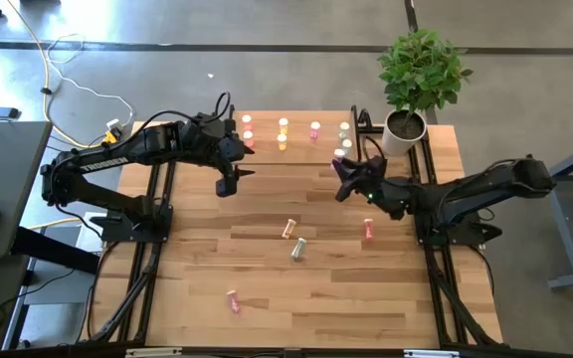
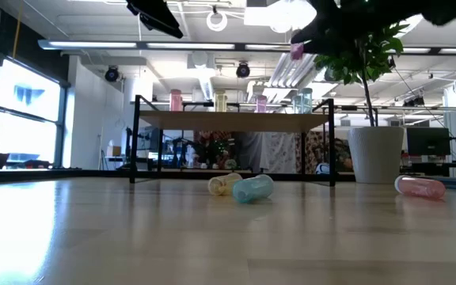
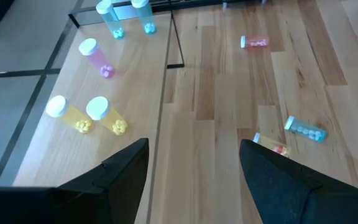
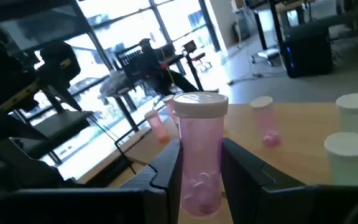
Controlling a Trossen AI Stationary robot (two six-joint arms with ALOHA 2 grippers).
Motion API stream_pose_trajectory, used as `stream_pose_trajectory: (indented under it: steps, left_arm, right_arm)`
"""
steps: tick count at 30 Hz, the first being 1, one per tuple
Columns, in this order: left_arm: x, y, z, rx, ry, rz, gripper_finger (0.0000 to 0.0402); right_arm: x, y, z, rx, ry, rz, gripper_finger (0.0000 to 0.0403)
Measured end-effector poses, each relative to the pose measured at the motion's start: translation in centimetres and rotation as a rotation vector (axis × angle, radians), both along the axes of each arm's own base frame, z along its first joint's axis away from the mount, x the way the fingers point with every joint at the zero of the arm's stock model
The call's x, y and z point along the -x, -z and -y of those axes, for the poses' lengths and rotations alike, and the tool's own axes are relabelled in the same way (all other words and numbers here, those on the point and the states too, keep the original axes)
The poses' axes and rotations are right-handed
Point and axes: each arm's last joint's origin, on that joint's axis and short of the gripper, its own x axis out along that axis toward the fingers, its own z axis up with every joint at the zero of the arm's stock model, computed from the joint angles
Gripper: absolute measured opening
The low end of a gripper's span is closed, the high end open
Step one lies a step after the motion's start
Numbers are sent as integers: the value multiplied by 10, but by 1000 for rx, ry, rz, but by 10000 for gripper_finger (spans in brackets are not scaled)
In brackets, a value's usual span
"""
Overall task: Pick and place medicine bottles onto shelf by color
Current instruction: Put the top purple pill bottle on the shelf aligned with the purple pill bottle
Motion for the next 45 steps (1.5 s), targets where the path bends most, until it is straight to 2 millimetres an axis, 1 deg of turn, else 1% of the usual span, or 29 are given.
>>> stream_pose_trajectory:
  steps: [4, 8, 11, 16, 20, 23, 26, 30, 36, 41, 45]
  left_arm:
    - [0, 0, 0, 1, -1, 0, 243]
    - [0, 0, 0, 1, -1, 0, 243]
    - [0, 0, 0, 1, 0, 0, 243]
    - [0, 0, 0, 0, -1, 0, 243]
    - [0, 0, 0, -8, -12, -4, 243]
    - [0, 0, -1, -24, -33, -9, 243]
    - [0, 0, -2, -38, -48, -15, 243]
    - [1, 0, -2, -57, -49, -23, 243]
    - [1, 0, -2, -70, -41, -27, 243]
    - [1, 0, -3, -94, -53, -35, 243]
    - [1, 0, -3, -98, -59, -36, 243]
  right_arm:
    - [2, 19, 0, 44, -41, 26, 81]
    - [-7, 33, -1, 108, -46, -51, 81]
    - [-20, 38, -2, 159, -45, -109, 81]
    - [-42, 52, 1, 209, 36, -148, 81]
    - [-62, 60, 3, 271, 66, -183, 81]
    - [-74, 62, 9, 316, 123, -234, 81]
    - [-83, 64, 18, 312, 170, -248, 81]
    - [-86, 68, 27, 280, 219, -238, 81]
    - [-86, 70, 36, 262, 266, -237, 81]
    - [-86, 76, 50, 232, 233, -255, 81]
    - [-85, 78, 56, 226, 242, -277, 81]
